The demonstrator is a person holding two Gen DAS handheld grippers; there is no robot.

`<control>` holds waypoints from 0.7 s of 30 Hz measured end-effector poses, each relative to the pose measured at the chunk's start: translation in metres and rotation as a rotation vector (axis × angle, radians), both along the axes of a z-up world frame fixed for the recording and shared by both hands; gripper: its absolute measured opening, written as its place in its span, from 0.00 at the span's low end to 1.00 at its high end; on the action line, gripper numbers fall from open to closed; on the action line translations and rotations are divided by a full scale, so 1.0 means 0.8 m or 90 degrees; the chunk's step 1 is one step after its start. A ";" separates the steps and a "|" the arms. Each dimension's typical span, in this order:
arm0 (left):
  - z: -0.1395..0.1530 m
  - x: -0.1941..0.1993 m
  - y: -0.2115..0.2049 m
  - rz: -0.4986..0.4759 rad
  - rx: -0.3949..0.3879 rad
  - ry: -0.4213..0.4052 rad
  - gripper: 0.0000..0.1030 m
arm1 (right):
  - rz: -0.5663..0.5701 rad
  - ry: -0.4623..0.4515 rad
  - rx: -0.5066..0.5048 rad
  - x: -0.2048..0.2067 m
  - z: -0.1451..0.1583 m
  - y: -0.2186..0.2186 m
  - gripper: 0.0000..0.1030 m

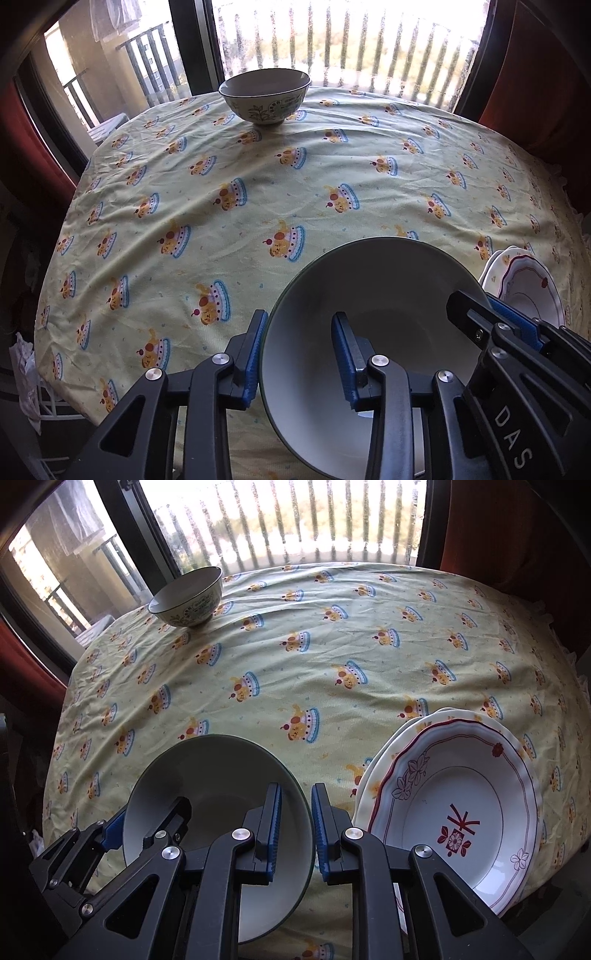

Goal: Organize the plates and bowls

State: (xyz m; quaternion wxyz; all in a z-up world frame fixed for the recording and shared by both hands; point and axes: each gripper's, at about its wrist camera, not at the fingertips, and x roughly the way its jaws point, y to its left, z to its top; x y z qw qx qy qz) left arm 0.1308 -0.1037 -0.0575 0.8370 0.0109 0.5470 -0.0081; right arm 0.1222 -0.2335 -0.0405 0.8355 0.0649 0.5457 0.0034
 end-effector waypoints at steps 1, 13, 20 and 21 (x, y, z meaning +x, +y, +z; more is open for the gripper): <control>0.000 0.000 0.000 -0.002 -0.001 0.002 0.43 | 0.000 0.001 0.002 0.000 0.000 0.000 0.23; 0.021 0.001 0.014 -0.035 -0.010 -0.013 0.83 | 0.012 -0.020 -0.019 -0.001 0.019 0.019 0.67; 0.051 0.017 0.029 -0.045 -0.014 -0.031 0.85 | 0.011 -0.042 -0.007 0.011 0.043 0.032 0.72; 0.056 0.020 0.031 -0.045 -0.015 -0.035 0.85 | 0.011 -0.046 -0.005 0.014 0.048 0.034 0.73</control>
